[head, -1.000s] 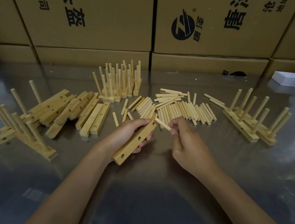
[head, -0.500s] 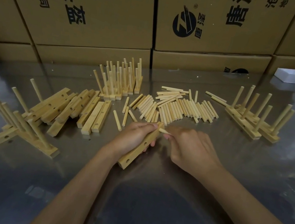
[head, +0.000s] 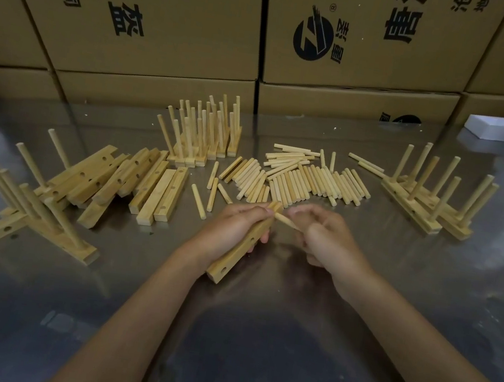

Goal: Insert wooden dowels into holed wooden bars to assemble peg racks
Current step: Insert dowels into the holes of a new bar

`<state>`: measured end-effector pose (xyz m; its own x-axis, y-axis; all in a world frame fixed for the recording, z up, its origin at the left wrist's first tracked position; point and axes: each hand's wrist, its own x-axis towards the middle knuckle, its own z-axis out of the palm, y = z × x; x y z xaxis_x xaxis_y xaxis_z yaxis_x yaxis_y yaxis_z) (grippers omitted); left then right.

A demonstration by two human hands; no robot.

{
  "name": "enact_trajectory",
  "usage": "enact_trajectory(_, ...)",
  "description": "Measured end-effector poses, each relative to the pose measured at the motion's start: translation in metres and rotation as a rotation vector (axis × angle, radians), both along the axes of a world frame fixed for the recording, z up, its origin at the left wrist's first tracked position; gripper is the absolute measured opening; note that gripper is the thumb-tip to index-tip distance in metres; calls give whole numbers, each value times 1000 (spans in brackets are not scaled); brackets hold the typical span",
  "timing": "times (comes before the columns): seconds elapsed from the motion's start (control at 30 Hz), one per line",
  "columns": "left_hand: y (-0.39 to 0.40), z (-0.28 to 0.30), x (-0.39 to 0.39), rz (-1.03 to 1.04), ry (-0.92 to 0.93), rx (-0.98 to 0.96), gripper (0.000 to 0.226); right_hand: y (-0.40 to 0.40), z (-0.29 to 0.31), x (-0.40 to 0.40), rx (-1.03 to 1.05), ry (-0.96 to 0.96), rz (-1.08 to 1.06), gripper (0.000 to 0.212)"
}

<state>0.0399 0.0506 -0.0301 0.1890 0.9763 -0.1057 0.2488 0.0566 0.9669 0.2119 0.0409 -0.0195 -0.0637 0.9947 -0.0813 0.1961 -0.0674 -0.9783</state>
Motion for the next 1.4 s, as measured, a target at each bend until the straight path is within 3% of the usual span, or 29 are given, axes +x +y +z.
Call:
enact_trajectory(0.17, 3, 6, -6, 100, -196, -138, 32, 6, 12, 12, -138, 389, 46, 47)
enact_trajectory(0.23, 6, 7, -10, 130, -390, -212, 31, 11, 10, 20, -84, 391, 5, 47)
enact_trajectory(0.37, 6, 7, -21, 180, -726, -184, 30, 24, -11, 18, 282, -222, -137, 10)
enact_trajectory(0.47, 4, 7, -27, 218, -836, -180, 31, 43, -18, 5, 419, -516, -82, 8)
enact_trajectory(0.53, 4, 7, -26, 252, -837, -187, 32, 55, -17, -7, 447, -661, -71, 5)
enact_trajectory(0.63, 4, 7, -27, 283, -852, -200, 37, 63, -20, -23, 499, -826, -54, 18)
enact_trajectory(0.93, 6, 4, -32, 266, -932, -221, 40, 24, -18, -6, 477, -982, -72, 11)
enact_trajectory(1.0, 6, 4, -32, 273, -925, -218, 42, 13, -11, 1, 478, -910, -76, 8)
enact_trajectory(1.1, 5, 3, -31, 279, -887, -199, 44, -6, 4, 1, 528, -575, 8, 10)
enact_trajectory(1.17, 5, 3, -29, 278, -827, -186, 44, -18, 11, -8, 599, -471, 87, 11)
enact_trajectory(1.4, 3, 3, -22, 271, -674, -160, 37, -28, 14, -22, 826, -654, 113, 23)
